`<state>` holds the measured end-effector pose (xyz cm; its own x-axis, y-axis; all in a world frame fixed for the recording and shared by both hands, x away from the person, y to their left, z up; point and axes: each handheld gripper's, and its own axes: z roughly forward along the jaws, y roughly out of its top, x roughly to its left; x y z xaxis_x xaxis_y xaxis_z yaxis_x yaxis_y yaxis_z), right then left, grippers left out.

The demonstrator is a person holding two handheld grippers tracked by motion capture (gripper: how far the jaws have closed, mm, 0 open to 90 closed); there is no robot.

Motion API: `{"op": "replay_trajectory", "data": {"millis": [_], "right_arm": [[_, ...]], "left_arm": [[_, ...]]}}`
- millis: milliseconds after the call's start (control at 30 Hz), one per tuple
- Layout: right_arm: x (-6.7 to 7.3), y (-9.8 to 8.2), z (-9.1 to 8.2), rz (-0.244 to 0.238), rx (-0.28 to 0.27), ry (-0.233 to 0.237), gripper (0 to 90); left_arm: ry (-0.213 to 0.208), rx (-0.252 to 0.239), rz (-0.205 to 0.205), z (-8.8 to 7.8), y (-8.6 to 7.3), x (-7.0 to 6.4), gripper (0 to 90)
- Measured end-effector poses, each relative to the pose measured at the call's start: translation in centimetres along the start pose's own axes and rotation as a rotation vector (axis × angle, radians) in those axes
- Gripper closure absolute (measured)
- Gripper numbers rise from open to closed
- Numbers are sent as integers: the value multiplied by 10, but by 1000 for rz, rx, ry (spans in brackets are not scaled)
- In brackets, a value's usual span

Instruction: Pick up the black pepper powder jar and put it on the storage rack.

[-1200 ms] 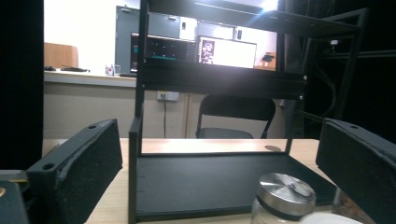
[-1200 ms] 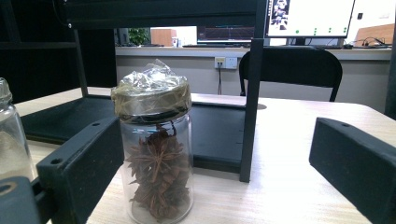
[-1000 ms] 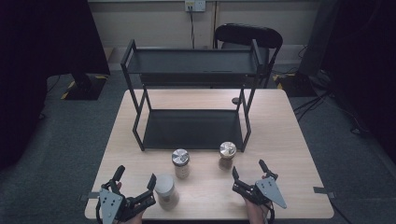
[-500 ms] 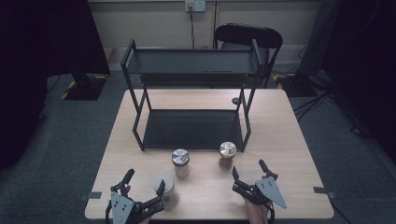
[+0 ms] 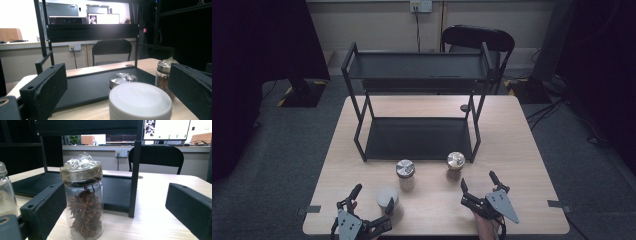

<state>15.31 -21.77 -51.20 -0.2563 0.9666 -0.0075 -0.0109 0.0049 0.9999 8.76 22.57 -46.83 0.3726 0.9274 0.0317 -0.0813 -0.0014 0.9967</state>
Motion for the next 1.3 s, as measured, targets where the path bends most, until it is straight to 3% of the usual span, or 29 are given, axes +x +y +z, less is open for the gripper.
{"op": "replay_trajectory", "data": {"millis": [667,1000,1300], "right_arm": [[0,0,0,0,0,-1,24],[0,0,0,0,-2,-1,24],[0,0,0,0,-1,-1,24]], "left_arm": [[-77,90,-7,6,-9,0,152],[-76,109,-29,8,-14,1,243],[-92,135,-25,13,-14,3,297]]}}
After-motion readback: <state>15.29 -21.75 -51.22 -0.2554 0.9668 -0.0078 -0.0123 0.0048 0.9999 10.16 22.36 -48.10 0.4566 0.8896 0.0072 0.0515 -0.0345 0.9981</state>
